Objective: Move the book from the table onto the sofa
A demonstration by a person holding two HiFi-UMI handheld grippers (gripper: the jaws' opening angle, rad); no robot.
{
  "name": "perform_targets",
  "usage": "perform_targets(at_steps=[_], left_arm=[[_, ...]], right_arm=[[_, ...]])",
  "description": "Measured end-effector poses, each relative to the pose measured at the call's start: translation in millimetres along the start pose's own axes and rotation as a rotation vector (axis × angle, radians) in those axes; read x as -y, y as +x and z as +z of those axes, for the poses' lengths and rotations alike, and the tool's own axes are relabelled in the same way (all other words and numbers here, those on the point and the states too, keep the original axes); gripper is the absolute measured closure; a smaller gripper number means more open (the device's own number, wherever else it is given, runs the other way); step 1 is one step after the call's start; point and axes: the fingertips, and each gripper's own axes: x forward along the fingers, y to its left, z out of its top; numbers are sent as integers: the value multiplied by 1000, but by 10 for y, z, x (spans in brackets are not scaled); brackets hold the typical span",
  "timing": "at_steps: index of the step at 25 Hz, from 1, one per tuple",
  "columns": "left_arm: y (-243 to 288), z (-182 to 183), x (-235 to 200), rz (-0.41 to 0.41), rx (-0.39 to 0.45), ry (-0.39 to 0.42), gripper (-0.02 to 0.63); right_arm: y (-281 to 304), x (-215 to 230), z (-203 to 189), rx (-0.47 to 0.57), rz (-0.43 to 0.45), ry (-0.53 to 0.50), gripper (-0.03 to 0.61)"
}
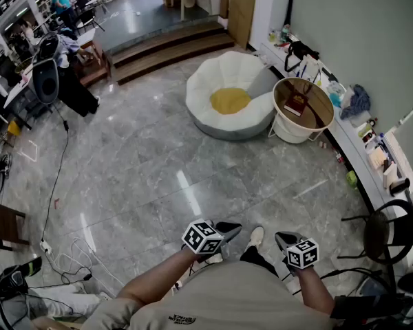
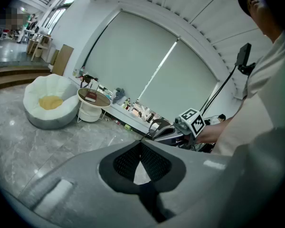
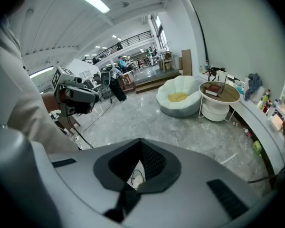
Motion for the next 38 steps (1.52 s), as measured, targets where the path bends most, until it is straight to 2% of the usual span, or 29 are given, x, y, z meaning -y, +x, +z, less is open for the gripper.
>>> perform_targets(at_steps=[5,13,16,22,27,30,33,38], left_arm=[[461,654,-362,61,14,58,606],[885,1221,-787,150,-6,33,606],[1152,1434,-875,163,-18,33,606],[1773,1922,-958,196,-45,90,606],[2038,2355,-1155,185,-29,101,606],[2093,2499,-1392,166,-38,98,606],[2131,2711,-1715,126,-25,93,606],[2193,3227,-2422,55,-23,106,606]], right_arm=[[224,747,604,42,42,-44,566],[392,1501,1282,83,107,-78,566],[418,1799,1416,70,137,-68,566],[376,2471,1590,99,194,-38,563],[466,2958,1886,160,173,58,560],[617,3138,2034,172,144,98,528],[790,3299,2249,178,107,121,494],[1080,3640,2732,200,15,218,489]])
